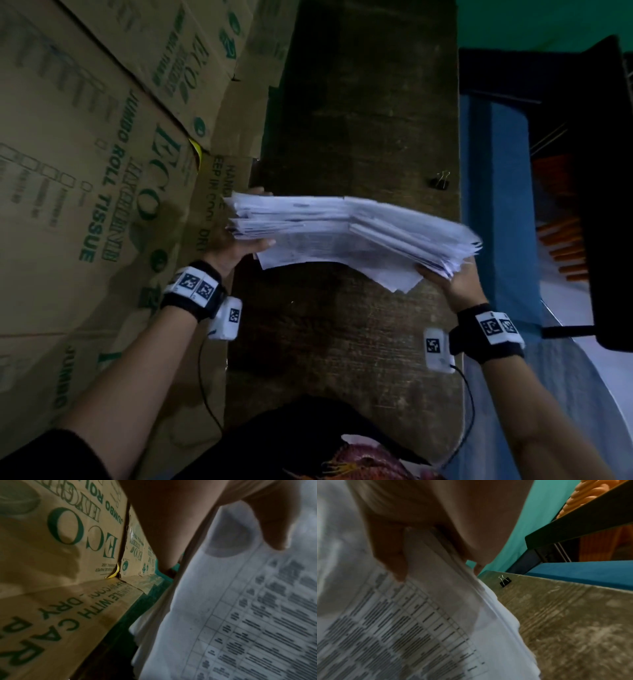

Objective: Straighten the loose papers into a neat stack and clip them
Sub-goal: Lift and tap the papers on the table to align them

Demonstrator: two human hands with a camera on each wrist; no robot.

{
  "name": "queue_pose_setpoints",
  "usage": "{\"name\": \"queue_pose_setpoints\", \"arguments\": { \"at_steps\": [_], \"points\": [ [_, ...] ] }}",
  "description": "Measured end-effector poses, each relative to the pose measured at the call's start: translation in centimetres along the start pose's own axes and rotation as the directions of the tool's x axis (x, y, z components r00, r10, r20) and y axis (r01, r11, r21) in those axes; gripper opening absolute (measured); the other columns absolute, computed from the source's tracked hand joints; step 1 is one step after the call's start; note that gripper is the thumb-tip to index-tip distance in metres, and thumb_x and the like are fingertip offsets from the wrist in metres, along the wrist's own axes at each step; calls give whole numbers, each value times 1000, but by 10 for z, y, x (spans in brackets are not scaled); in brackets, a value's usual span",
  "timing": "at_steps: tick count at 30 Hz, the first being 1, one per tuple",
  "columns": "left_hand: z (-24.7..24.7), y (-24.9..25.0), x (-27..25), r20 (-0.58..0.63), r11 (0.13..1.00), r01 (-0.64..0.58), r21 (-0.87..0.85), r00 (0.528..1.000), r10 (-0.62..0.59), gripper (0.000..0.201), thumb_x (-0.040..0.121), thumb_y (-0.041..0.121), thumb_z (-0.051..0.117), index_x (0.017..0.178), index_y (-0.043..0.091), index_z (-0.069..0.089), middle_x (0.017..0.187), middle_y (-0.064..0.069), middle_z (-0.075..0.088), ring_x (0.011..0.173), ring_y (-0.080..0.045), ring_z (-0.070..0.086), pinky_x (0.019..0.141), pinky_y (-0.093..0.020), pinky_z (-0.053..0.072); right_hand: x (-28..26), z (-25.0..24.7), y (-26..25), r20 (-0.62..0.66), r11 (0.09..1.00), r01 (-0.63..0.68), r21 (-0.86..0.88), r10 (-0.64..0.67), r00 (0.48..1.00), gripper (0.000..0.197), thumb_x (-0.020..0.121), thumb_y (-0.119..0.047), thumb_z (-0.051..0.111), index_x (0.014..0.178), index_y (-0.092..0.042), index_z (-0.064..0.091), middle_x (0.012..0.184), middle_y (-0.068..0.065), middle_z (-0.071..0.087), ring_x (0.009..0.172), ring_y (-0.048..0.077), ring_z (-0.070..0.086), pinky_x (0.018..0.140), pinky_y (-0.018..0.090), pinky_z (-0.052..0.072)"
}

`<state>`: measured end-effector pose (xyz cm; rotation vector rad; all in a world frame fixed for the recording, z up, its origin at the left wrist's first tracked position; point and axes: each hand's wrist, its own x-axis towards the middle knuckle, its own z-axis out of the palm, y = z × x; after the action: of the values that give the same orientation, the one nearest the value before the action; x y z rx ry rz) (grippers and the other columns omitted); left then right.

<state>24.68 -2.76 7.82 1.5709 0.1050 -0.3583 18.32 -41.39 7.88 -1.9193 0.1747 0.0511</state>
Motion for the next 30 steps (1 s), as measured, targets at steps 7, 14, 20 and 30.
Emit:
{"name": "queue_pose_setpoints", "arguments": {
  "at_steps": [7,14,20,30],
  "points": [
    [4,14,8,-237,999,-26,-35,971,17,37,72,-15,70,85,19,68,80,12,74,80,-5,68,76,-24,55,15,7,-28,-157,960,-25,279,71,985,23,68,7,79,76,-15,74,81,-3,75,78,15,68,76,40,53],
    [2,-15,-22,38,992,105,-65,994,-103,57,63,-2,79,117,6,60,106,-1,72,100,-17,67,93,-41,53,40,-27,-109,59,987,88,136,-97,994,19,66,7,80,80,-2,70,75,-5,73,70,10,66,61,22,54],
    [31,12,-32,337,981,-19,195,940,-49,100,46,35,90,135,30,44,133,4,54,120,-8,55,98,-27,47,58,-11,-143,389,978,94,-184,-16,921,14,63,10,81,65,3,69,63,9,70,59,11,61,59,22,47],
    [98,18,-25,90,991,113,64,989,-119,51,62,24,89,104,8,67,99,-6,74,91,-18,72,81,-40,59,56,30,-139,478,842,232,-487,34,878,37,67,-19,84,101,-24,71,96,-5,73,90,14,68,83,43,55]
  ]
}}
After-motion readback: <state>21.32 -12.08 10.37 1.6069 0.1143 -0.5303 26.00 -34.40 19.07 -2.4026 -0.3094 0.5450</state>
